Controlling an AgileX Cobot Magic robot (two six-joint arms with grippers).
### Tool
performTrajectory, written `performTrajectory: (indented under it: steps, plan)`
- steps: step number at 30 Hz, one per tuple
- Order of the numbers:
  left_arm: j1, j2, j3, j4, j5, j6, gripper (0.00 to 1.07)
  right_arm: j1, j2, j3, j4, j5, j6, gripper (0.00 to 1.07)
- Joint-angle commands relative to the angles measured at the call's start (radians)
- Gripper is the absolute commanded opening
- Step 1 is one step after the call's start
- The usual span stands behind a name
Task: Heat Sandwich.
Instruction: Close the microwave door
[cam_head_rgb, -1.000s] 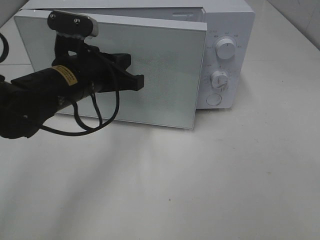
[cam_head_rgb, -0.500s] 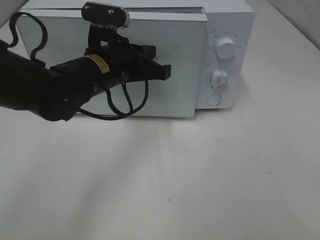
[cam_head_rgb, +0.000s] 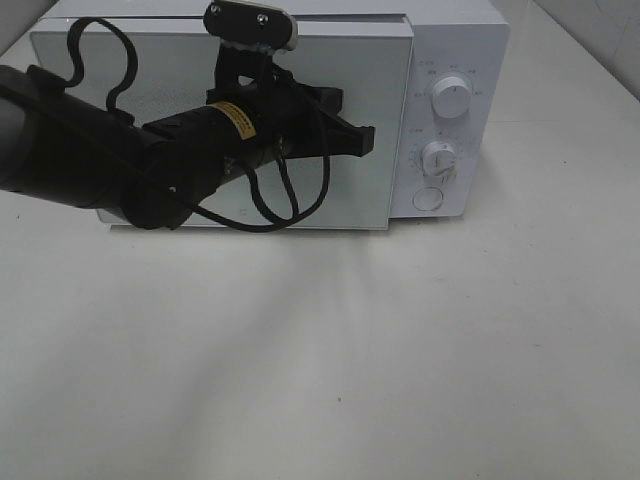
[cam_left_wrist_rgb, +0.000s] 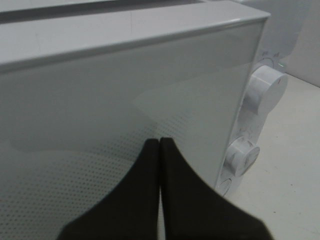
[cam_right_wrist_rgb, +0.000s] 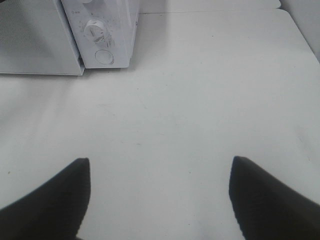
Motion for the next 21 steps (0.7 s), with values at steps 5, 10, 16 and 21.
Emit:
performTrajectory:
  steps: [5, 10, 16, 21]
  plan:
    - [0.013, 0.035, -0.087, -0.053, 0.012, 0.000, 0.00, -0.006, -0.028, 0.000, -0.001, -0.002, -0.005, 0.74]
    - [0.013, 0.067, -0.139, -0.056, 0.015, 0.007, 0.00, -0.006, -0.028, 0.000, -0.001, -0.002, -0.003, 0.74]
    - [0.019, 0.098, -0.172, -0.109, 0.014, 0.033, 0.00, -0.006, -0.028, 0.000, -0.001, -0.002, -0.003, 0.74]
    - [0.019, 0.100, -0.171, -0.104, 0.021, 0.033, 0.00, -0.006, -0.028, 0.000, -0.001, -0.002, -0.003, 0.74]
